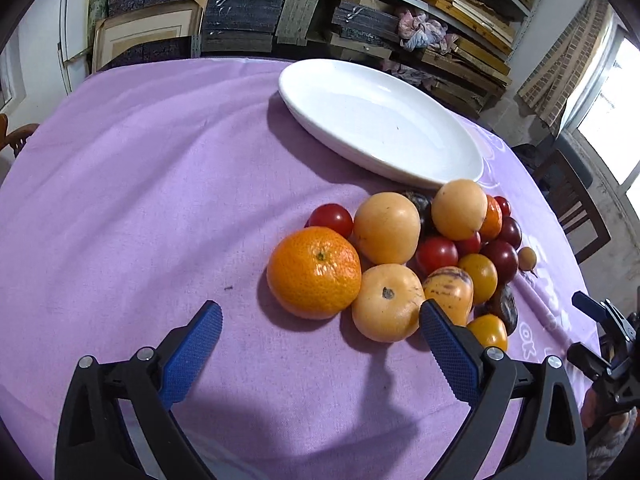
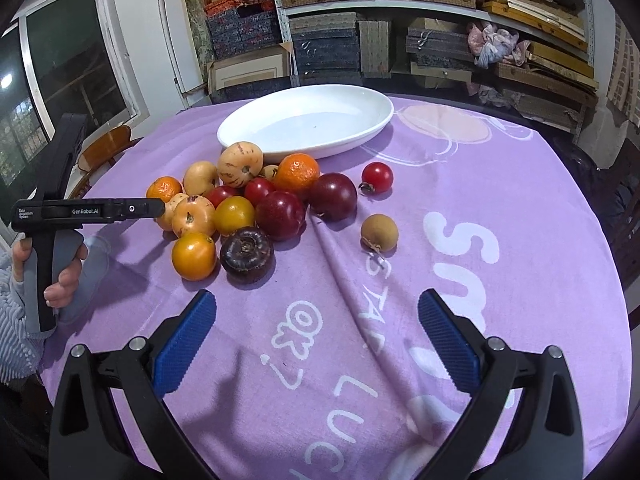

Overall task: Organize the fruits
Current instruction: 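Grasp the tangerine with the left tool while the right tool grasps the small brown fruit, then carry both fruits onto the white plate and open both tools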

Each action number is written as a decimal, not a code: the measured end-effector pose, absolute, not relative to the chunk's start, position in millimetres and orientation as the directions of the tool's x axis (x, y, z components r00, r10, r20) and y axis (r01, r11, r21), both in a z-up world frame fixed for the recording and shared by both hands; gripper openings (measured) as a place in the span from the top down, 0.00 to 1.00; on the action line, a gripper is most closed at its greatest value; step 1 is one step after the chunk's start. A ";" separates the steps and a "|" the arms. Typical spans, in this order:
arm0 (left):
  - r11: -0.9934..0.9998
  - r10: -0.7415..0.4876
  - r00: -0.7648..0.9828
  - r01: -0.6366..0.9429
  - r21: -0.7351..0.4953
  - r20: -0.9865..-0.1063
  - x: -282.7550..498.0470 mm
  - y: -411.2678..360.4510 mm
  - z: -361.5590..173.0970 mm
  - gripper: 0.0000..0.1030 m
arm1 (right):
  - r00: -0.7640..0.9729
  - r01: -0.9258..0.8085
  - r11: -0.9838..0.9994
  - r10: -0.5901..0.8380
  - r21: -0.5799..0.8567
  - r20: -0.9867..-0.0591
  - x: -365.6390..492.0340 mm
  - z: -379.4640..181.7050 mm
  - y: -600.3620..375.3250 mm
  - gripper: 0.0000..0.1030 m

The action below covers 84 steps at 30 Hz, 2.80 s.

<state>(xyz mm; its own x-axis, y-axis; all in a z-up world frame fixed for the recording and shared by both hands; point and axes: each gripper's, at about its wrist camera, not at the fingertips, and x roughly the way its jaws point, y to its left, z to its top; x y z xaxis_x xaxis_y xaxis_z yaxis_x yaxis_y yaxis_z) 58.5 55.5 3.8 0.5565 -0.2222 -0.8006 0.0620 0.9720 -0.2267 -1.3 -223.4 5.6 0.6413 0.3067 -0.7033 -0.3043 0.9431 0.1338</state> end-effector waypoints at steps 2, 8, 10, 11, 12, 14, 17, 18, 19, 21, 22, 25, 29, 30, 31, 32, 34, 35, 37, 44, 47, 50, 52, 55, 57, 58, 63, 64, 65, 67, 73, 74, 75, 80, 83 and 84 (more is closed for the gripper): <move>0.972 -0.218 0.570 0.057 -0.226 -0.792 60.0 58.6 7.8 0.08 | 0.642 -0.306 0.943 0.307 0.132 -0.702 -2.5 5.2 -223.1 0.04; 0.941 -0.261 0.557 -0.034 -0.336 -0.788 71.7 92.0 3.5 0.17 | 0.648 -0.308 0.943 0.307 0.129 -0.697 -5.1 4.5 -223.5 0.04; 0.936 -0.275 0.547 -0.036 -0.350 -0.791 71.1 91.9 3.0 0.17 | 0.649 -0.308 0.942 0.309 0.132 -0.695 -4.9 5.1 -224.4 0.04; 0.944 -0.265 0.543 -0.025 -0.330 -0.797 70.5 87.9 3.5 0.21 | 0.646 -0.306 0.943 0.308 0.133 -0.699 -4.0 4.7 -224.3 0.04; 0.949 -0.261 0.538 -0.009 -0.315 -0.801 70.3 82.8 3.3 0.26 | 0.646 -0.306 0.943 0.308 0.132 -0.698 -3.7 4.7 -224.3 0.04; 0.958 -0.240 0.545 -0.001 -0.287 -0.803 71.6 75.1 2.5 0.29 | 0.647 -0.307 0.943 0.308 0.131 -0.698 -3.9 4.5 -224.4 0.04; 0.961 -0.234 0.542 0.003 -0.277 -0.807 78.2 70.9 1.4 0.40 | 0.647 -0.306 0.943 0.305 0.128 -0.699 -4.0 4.4 -224.9 0.04; 0.964 -0.228 0.541 0.006 -0.267 -0.809 80.0 69.2 0.8 0.41 | 0.646 -0.304 0.944 0.304 0.129 -0.700 -4.0 4.2 -225.4 0.04; 0.968 -0.216 0.540 0.007 -0.253 -0.813 82.2 66.8 0.2 0.42 | 0.647 -0.301 0.945 0.302 0.129 -0.700 -4.2 4.0 -226.2 0.04; 0.977 -0.191 0.544 0.028 -0.210 -0.817 78.3 59.7 -0.5 0.50 | 0.648 -0.298 0.946 0.301 0.131 -0.700 -4.5 3.6 -227.6 0.04; 0.982 -0.175 0.547 0.036 -0.186 -0.818 77.6 56.1 -0.4 0.51 | 0.648 -0.297 0.946 0.299 0.130 -0.700 -4.5 3.2 -228.3 0.04; 0.989 -0.139 0.576 0.046 -0.138 -0.805 71.8 52.4 -0.7 0.53 | 0.650 -0.293 0.951 0.275 0.101 -0.709 -2.6 2.2 -228.3 0.04; 0.993 -0.116 0.610 0.042 -0.114 -0.784 66.3 56.4 -2.1 0.54 | 0.661 -0.293 0.954 0.247 0.060 -0.708 -0.6 3.7 -234.5 0.09; 0.993 -0.112 0.619 0.039 -0.112 -0.778 64.4 57.2 -1.7 0.54 | 0.657 -0.297 0.953 0.249 0.060 -0.711 0.8 3.3 -237.0 0.21; 0.993 -0.110 0.629 0.031 -0.117 -0.770 62.2 60.6 -1.2 0.54 | 0.647 -0.298 0.952 0.254 0.068 -0.719 3.4 1.7 -241.3 0.27; 0.992 -0.108 0.637 0.021 -0.123 -0.763 59.6 64.0 0.1 0.54 | 0.637 -0.292 0.953 0.256 0.080 -0.727 6.2 -0.8 -246.1 0.34; 0.990 -0.109 0.654 0.001 -0.143 -0.749 53.5 72.8 4.5 0.54 | 0.627 -0.269 0.959 0.242 0.085 -0.741 11.5 -6.9 -254.4 0.34; 0.988 -0.114 0.663 -0.002 -0.154 -0.740 50.5 75.5 8.0 0.54 | 0.623 -0.258 0.963 0.230 0.081 -0.747 14.7 -10.5 -259.0 0.36; 0.987 -0.118 0.685 0.001 -0.161 -0.719 43.6 76.5 15.8 0.54 | 0.622 -0.249 0.965 0.225 0.083 -0.750 20.3 -13.6 -264.9 0.44; 0.986 -0.148 0.706 0.055 -0.154 -0.692 35.3 63.6 27.4 0.54 | 0.650 -0.297 0.954 0.223 0.027 -0.727 47.7 -3.1 -243.7 0.47; 0.986 -0.152 0.700 0.062 -0.152 -0.698 36.2 60.5 25.2 0.54 | 0.646 -0.327 0.945 0.202 -0.028 -0.736 60.8 -1.0 -225.3 0.47; 0.985 -0.160 0.693 0.068 -0.157 -0.703 37.9 59.8 23.1 0.54 | 0.626 -0.341 0.938 0.180 -0.059 -0.759 74.3 -6.0 -215.6 0.61; 0.985 -0.162 0.689 0.071 -0.158 -0.706 39.2 60.3 21.2 0.54 | 0.628 -0.330 0.941 0.157 -0.077 -0.762 82.4 -8.0 -215.5 0.62; 0.984 -0.169 0.686 0.078 -0.160 -0.708 39.4 59.8 20.0 0.54 | 0.600 -0.322 0.947 0.184 -0.024 -0.778 93.5 -13.7 -222.9 0.63; 0.984 -0.172 0.683 0.082 -0.160 -0.710 39.9 58.9 19.2 0.54 | 0.588 -0.319 0.948 0.180 -0.021 -0.789 97.7 -21.7 -225.3 0.63; 0.984 -0.172 0.682 0.083 -0.159 -0.711 40.6 58.7 19.0 0.54 | 0.587 -0.321 0.947 0.189 -0.012 -0.787 99.1 -24.1 -226.3 0.64; 0.983 -0.174 0.671 0.076 -0.167 -0.721 44.0 60.4 14.8 0.54 | 0.582 -0.315 0.947 0.243 0.060 -0.776 104.2 -24.0 -236.5 0.74; 0.983 -0.174 0.670 0.073 -0.169 -0.722 45.4 60.6 14.7 0.54 | 0.586 -0.315 0.947 0.244 0.061 -0.773 103.6 -21.7 -236.8 0.74; 0.983 -0.174 0.667 0.071 -0.171 -0.724 47.4 60.7 14.8 0.54 | 0.592 -0.315 0.947 0.245 0.059 -0.768 102.5 -17.1 -236.6 0.74; 0.980 -0.190 0.654 0.075 -0.187 -0.732 56.3 60.1 18.0 0.54 | 0.615 -0.320 0.945 0.258 0.063 -0.745 102.4 0.6 -235.9 0.74; 0.979 -0.204 0.675 0.128 -0.161 -0.709 107.5 36.1 53.3 0.54 | 0.680 -0.388 0.920 0.323 0.051 -0.658 131.9 60.8 -200.3 0.74; 0.976 -0.218 0.673 0.132 -0.175 -0.707 119.6 31.8 56.5 0.54 | 0.675 -0.399 0.915 0.330 0.050 -0.660 142.0 61.7 -190.8 0.74; 0.974 -0.226 0.669 0.134 -0.184 -0.708 128.8 28.1 57.7 0.54 | 0.670 -0.406 0.913 0.332 0.046 -0.664 153.4 60.5 -181.3 0.74; 0.971 -0.236 0.622 0.120 -0.208 -0.747 178.9 12.6 43.8 0.54 | 0.623 -0.409 0.912 0.312 0.042 -0.717 205.7 32.6 -154.3 0.74; 0.974 -0.227 0.581 0.111 -0.200 -0.782 198.4 9.3 27.8 0.54 | 0.595 -0.405 0.914 0.292 0.035 -0.748 224.8 15.1 -148.0 0.74; 0.974 -0.223 0.572 0.106 -0.198 -0.790 203.3 9.4 23.5 0.54 | 0.592 -0.403 0.914 0.290 0.036 -0.752 229.0 12.4 -147.2 0.74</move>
